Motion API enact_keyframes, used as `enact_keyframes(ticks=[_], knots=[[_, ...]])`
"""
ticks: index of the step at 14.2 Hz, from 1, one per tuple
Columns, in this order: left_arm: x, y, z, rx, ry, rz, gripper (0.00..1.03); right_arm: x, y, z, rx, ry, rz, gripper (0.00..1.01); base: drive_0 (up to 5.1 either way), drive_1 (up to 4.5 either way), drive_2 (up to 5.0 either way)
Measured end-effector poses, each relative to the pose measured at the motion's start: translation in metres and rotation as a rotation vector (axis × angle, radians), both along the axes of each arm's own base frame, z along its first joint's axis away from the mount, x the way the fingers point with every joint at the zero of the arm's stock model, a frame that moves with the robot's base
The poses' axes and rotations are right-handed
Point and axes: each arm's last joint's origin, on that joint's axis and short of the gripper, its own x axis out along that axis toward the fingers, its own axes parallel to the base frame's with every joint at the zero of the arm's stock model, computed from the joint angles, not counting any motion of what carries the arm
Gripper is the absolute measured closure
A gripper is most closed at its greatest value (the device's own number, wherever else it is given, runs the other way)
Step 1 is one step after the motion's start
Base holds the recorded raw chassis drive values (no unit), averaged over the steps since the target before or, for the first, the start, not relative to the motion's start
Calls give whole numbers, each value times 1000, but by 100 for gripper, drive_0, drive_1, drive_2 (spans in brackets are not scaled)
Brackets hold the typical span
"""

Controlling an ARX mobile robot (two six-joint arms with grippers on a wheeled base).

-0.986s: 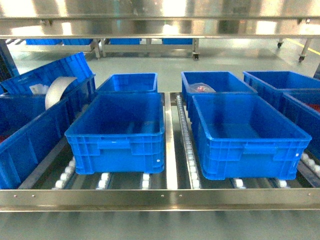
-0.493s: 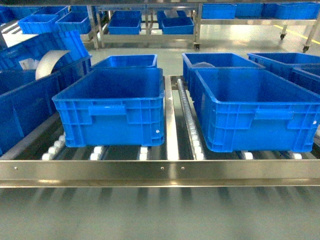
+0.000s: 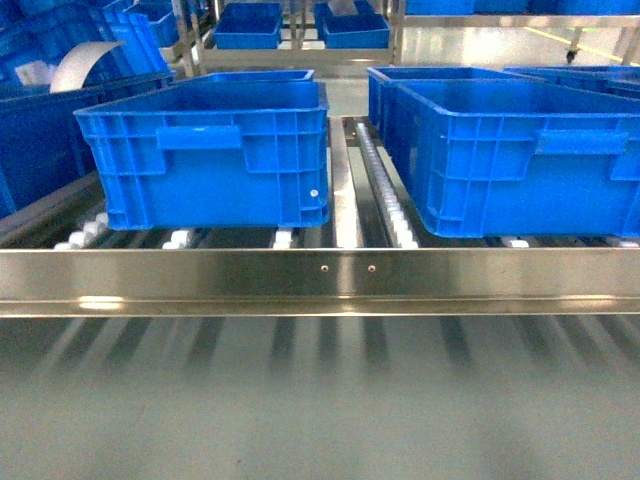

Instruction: Sort blue parts and orange caps into right shelf containers

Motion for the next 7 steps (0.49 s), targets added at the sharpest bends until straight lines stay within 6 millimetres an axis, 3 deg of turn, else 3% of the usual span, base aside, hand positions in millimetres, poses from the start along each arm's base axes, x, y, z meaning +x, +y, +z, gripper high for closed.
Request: enact_keyframes(ticks=[7], knots=[[0,0,0,0,-2,-1,60,0,0,0,0,-1,-1,61,0,0,0]])
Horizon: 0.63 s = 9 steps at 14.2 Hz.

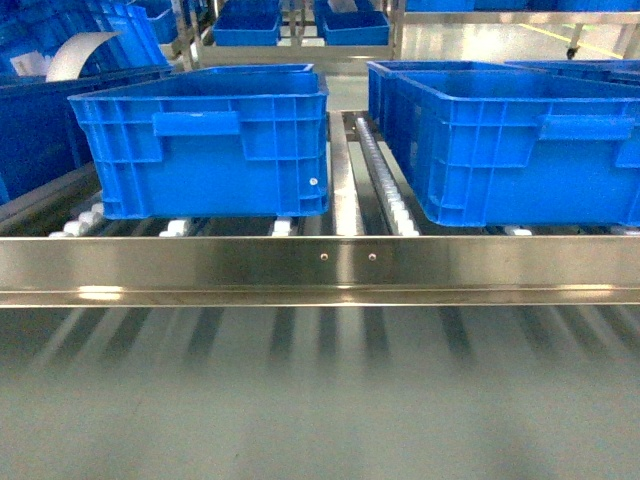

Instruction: Sort blue parts and orange caps into right shelf containers

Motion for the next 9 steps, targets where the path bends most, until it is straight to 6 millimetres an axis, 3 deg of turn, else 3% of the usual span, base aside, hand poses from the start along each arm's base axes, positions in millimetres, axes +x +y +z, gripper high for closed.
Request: enact_keyframes(ticks=[1,9], knots=[[0,0,0,0,0,0,60,0,0,0,0,0,0,61,0,0,0],[0,0,0,0,0,1,60,0,0,0,0,-2,0,61,4,425,-416]])
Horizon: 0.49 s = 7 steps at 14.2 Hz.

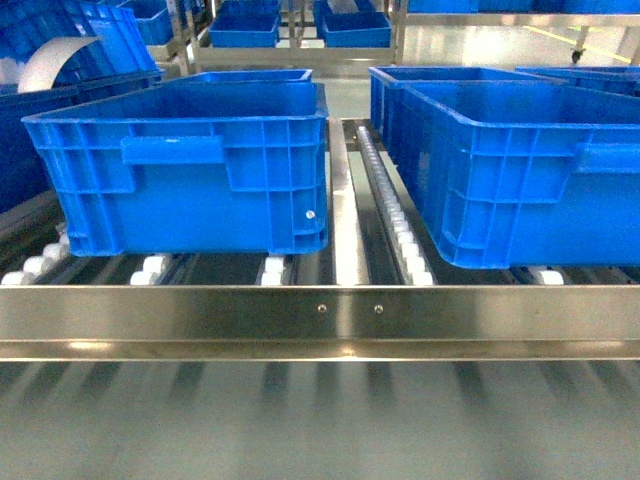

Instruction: Sort blue parts and orange caps into right shelf containers

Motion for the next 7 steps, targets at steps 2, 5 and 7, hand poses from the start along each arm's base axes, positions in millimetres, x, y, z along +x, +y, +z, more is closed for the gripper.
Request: enact_keyframes(ticks=[2,5,7], knots=[[0,0,0,0,-2,-2,60,0,0,0,0,2,-1,61,-4,420,-429],[0,0,0,0,3,-1,60,0,0,0,0,0,0,61,3,427,-421],[0,0,0,0,0,-1,60,0,0,0,0,2,0,61,7,432,-417]])
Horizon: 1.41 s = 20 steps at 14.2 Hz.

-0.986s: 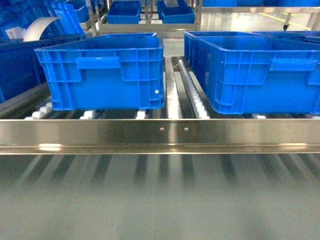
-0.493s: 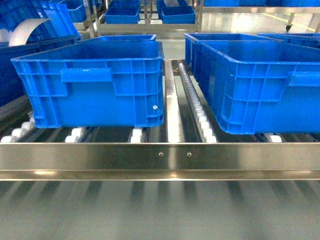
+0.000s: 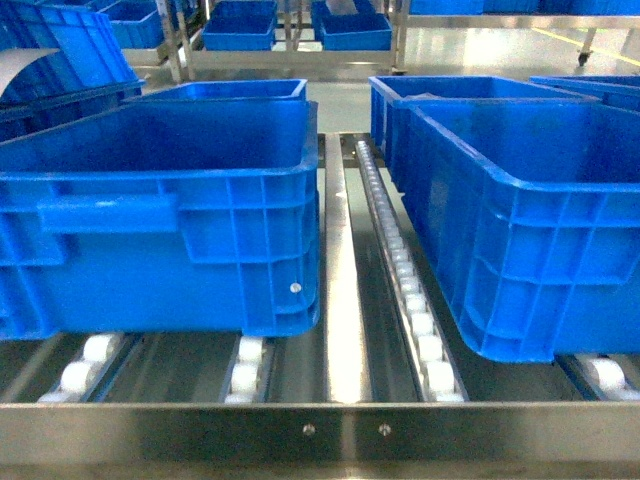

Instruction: Sort blue parts and orange caps into right shelf containers

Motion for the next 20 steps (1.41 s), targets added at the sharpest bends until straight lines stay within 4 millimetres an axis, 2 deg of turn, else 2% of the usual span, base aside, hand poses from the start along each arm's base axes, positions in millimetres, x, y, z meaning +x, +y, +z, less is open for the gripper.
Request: enact_keyframes(ticks=[2,20], knots=[[0,0,0,0,1,0,60,0,0,0,0,2,0,61,14,439,-411],[0,0,0,0,0,0,60,0,0,0,0,0,0,61,0,0,0]])
